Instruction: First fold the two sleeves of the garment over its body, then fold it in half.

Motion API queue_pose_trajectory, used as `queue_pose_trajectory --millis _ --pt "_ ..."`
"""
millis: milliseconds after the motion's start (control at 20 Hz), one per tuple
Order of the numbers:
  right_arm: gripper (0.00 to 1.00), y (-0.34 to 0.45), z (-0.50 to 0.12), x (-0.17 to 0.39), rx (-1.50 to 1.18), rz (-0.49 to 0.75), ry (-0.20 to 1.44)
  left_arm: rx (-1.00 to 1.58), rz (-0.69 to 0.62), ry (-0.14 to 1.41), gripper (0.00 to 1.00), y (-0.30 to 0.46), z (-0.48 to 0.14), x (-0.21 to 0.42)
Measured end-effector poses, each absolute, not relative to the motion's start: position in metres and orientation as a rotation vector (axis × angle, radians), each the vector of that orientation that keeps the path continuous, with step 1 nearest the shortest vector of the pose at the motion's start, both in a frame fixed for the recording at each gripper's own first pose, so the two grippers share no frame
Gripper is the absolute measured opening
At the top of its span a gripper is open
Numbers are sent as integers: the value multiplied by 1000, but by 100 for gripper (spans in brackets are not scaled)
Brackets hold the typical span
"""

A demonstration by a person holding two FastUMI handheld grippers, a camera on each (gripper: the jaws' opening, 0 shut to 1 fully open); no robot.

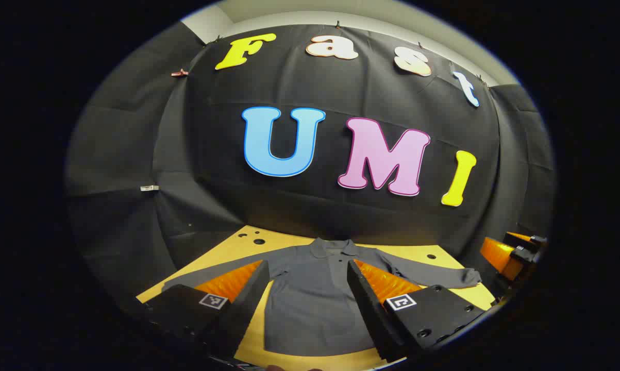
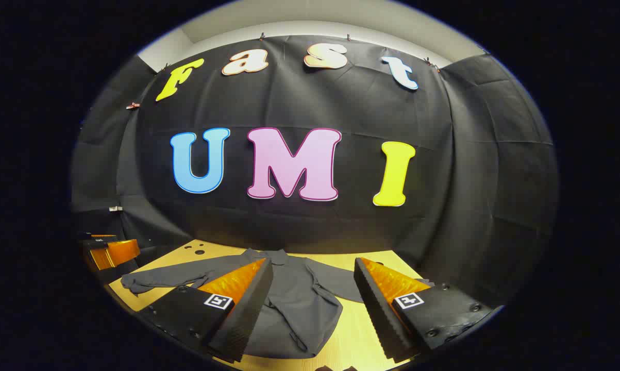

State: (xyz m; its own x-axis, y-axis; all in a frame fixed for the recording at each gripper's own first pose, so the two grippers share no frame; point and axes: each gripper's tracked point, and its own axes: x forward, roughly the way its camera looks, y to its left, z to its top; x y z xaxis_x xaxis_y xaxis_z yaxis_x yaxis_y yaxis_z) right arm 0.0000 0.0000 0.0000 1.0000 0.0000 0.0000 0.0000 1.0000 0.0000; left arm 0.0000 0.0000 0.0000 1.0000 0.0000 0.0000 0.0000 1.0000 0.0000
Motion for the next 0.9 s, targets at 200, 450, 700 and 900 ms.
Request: queue_pose_trajectory --millis 200,450,700,900 --pt "98 1 -7 13 5 20 20 6 6 9 96 -3 -1 10" --pt "98 -6 -17 28 18 29 56 32 81 15 96 13 -4 18" --pt "98 -11 -27 40 28 38 89 6 91 24 96 11 -7 21" --pt "98 -12 -36 50 41 50 117 -6 95 48 96 8 -14 26"
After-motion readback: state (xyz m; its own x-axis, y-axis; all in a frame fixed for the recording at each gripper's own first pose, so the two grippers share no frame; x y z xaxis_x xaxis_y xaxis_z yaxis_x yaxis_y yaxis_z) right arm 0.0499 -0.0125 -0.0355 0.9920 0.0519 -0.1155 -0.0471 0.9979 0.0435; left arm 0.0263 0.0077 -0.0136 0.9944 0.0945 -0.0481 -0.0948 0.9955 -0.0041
